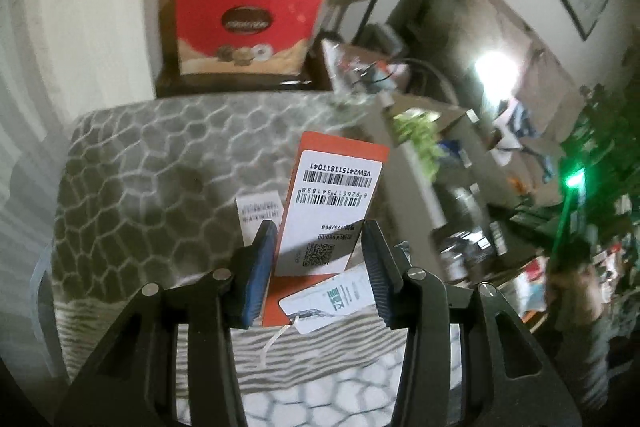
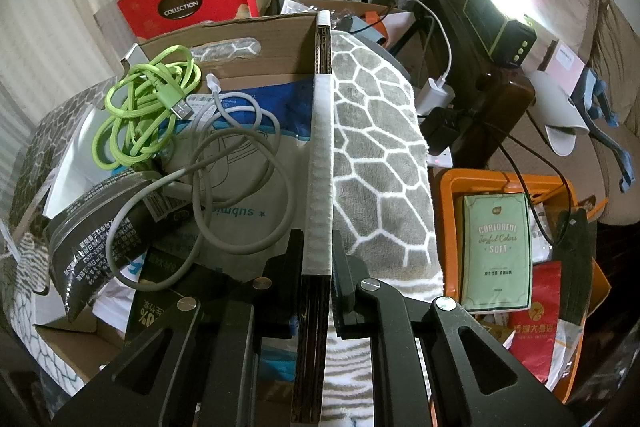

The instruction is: Organize objects

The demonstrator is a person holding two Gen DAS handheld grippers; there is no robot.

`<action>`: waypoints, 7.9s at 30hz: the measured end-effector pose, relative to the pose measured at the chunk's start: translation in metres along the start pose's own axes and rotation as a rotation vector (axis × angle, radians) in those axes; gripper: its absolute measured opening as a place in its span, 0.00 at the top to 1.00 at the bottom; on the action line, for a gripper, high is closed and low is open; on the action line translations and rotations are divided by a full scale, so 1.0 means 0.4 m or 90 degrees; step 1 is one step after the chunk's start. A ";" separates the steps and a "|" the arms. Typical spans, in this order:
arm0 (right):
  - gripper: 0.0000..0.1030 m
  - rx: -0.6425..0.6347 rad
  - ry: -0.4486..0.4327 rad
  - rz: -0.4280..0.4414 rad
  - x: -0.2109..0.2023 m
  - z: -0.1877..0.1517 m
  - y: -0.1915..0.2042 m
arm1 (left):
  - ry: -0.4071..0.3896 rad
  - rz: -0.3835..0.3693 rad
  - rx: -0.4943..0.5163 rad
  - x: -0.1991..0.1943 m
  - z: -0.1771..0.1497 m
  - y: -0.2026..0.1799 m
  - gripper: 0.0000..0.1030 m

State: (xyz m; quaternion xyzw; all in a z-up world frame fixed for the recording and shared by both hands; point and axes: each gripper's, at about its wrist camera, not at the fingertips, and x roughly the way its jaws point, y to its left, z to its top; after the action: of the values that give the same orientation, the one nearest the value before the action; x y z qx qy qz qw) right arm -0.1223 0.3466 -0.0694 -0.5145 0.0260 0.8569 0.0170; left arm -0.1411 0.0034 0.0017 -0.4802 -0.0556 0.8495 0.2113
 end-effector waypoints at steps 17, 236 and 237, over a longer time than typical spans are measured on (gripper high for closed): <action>0.90 0.000 0.000 -0.001 0.001 -0.002 0.000 | -0.032 -0.091 -0.018 -0.022 0.209 -0.186 0.60; 0.00 -0.043 -0.189 0.017 -0.326 -0.135 0.250 | -0.097 0.208 -0.024 -0.125 -0.184 -0.095 0.00; 0.00 -0.045 -0.192 0.019 -0.330 -0.140 0.256 | -0.098 0.208 -0.026 -0.128 -0.189 -0.092 0.00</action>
State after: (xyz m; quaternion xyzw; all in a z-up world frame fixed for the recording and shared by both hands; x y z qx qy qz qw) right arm -0.0166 0.2405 0.0236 -0.3794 0.0011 0.9252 -0.0102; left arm -0.0433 0.0074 0.0130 -0.4205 -0.0097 0.9056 0.0557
